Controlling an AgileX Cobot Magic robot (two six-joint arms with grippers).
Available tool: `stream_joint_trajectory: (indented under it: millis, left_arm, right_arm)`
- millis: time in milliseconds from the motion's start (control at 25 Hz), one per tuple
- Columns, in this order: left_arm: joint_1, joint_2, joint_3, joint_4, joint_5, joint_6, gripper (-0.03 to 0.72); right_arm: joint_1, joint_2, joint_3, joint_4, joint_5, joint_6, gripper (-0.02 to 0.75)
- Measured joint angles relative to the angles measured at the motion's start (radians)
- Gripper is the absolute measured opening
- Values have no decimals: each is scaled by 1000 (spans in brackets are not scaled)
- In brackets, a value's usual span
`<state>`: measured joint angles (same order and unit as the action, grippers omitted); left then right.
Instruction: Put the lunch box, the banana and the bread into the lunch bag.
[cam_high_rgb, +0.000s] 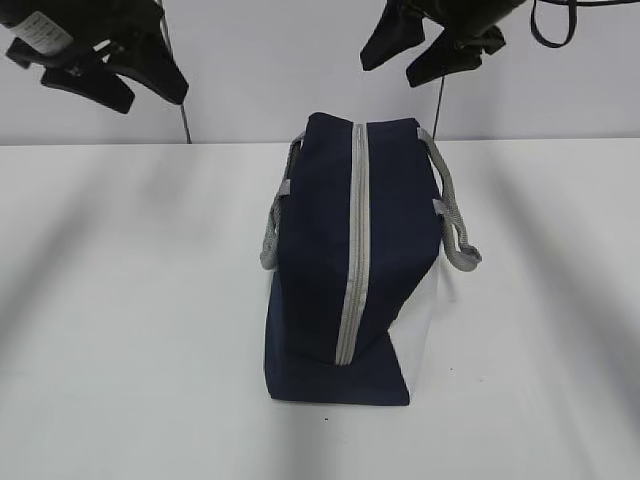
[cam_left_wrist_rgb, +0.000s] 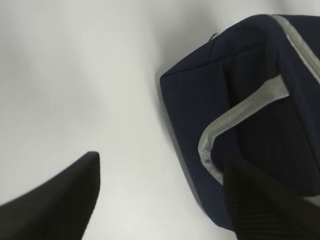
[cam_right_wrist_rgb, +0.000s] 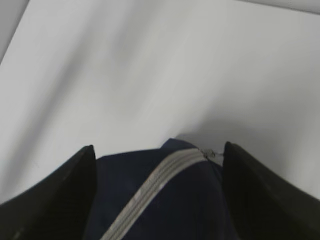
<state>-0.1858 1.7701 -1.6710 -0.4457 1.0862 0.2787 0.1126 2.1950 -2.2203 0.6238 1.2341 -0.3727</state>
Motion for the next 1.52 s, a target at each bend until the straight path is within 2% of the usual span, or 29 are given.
stream_joint_trajectory:
  millis: [160,360,520,720,1120,1360,1520]
  left_arm:
    - [0,-52,0,85,58,-63,508]
    - [-2,-135,50,95,80,-97,501]
    - [-3,-244,194,109,63,-100,489]
    - [-3,-433,424,180,40,-133,486]
    - [-3,-919,795,221,28,-210,486]
    - [-4,-1175,967,276,58,-267,486]
    - [-15,-1340,1044,340,95,-303,486]
  right_arm:
    - [8,-137,185,-74,0,25,577]
    - [8,-307,419,-108,0,29,577]
    - [10,-449,618,-127,0,31,577]
    - [10,-664,875,-158,0,31,577]
    - [10,-1173,1308,-195,-66,49,577]
    - [10,-1466,1472,-222,-83,112,577]
    - [10,-1662,1548,-282,-17,143,577]
